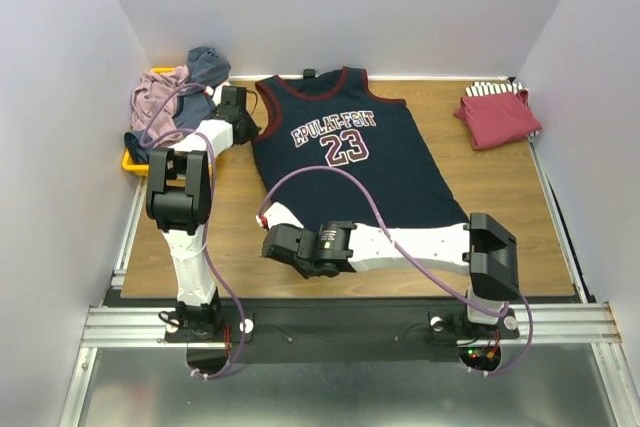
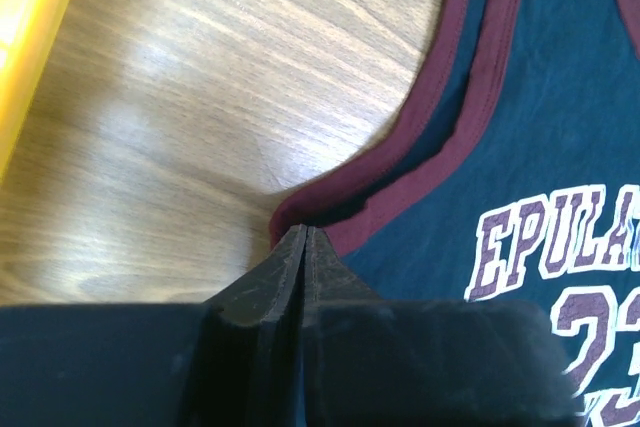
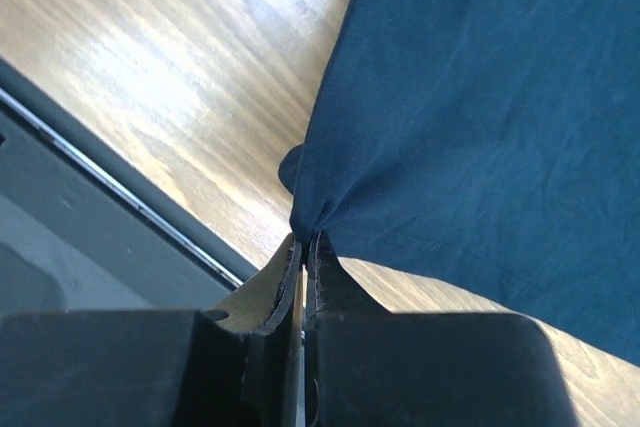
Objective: Fold and stack the tank tops
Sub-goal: Flatten the tank top out
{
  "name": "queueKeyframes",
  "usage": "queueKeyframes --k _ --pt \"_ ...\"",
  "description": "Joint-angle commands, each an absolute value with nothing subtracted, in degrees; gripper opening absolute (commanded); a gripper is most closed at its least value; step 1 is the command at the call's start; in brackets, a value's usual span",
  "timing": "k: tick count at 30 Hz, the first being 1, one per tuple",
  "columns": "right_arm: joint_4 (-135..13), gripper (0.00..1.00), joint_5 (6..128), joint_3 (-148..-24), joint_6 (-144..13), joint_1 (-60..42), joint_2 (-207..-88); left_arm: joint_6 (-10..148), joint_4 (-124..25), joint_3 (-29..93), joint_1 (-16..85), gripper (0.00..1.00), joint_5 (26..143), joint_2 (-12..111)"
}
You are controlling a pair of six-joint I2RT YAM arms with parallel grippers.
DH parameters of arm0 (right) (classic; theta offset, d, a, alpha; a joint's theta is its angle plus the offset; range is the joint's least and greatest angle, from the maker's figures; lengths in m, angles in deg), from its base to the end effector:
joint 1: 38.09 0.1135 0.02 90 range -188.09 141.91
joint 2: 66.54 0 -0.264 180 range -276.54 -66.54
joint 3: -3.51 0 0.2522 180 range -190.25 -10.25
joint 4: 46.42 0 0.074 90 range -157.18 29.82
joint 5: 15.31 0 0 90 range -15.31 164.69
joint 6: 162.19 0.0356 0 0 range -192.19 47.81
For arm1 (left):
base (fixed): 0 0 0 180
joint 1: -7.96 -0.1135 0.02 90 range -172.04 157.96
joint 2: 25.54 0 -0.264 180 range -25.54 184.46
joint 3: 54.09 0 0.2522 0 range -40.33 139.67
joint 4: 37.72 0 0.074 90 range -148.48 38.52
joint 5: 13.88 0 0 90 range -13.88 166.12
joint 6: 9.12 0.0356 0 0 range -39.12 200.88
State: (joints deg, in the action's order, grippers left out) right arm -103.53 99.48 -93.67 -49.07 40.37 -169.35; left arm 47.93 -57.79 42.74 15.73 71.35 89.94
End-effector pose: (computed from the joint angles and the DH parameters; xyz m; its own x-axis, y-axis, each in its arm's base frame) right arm 0.0903 0.3676 0.2517 -0.4977 -0.6558 -0.5676 -0.7129 0.6821 -0.1629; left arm 0.4541 -0.0590 0.2027 -0.5584 -0.4709 -0.6830 -0.2780 0.8819 -0.3807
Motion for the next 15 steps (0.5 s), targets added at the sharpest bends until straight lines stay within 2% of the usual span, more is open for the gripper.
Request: queueKeyframes --k 1,3,5,12,14,15 --pt "-104.7 0.01 96.7 -95.2 -51.0 40.8 -169.3 47.0 -58.3 42.9 15.8 0.26 69.4 87.3" --pt "-104.7 0.01 96.0 -95.2 -50.7 40.8 -170.5 46.4 -58.3 41.9 15.8 0.35 69.2 87.0" --pt "-103.5 0.01 95.8 -95.0 -50.6 40.8 -171.2 46.1 -57.8 40.5 15.8 0.37 69.1 86.3" --pt "-96.4 0.06 92.7 -92.2 -50.8 40.6 -173.5 46.8 -56.8 38.7 15.8 0.38 69.1 86.2" --pt "-93.9 0.09 93.0 -91.3 -50.2 40.3 -173.8 46.9 -56.8 38.4 15.8 0.38 68.7 85.7" --pt "-93.0 0.15 93.0 -90.9 -50.0 40.2 -173.9 46.9 -57.0 38.3 15.8 0.38 68.5 85.6"
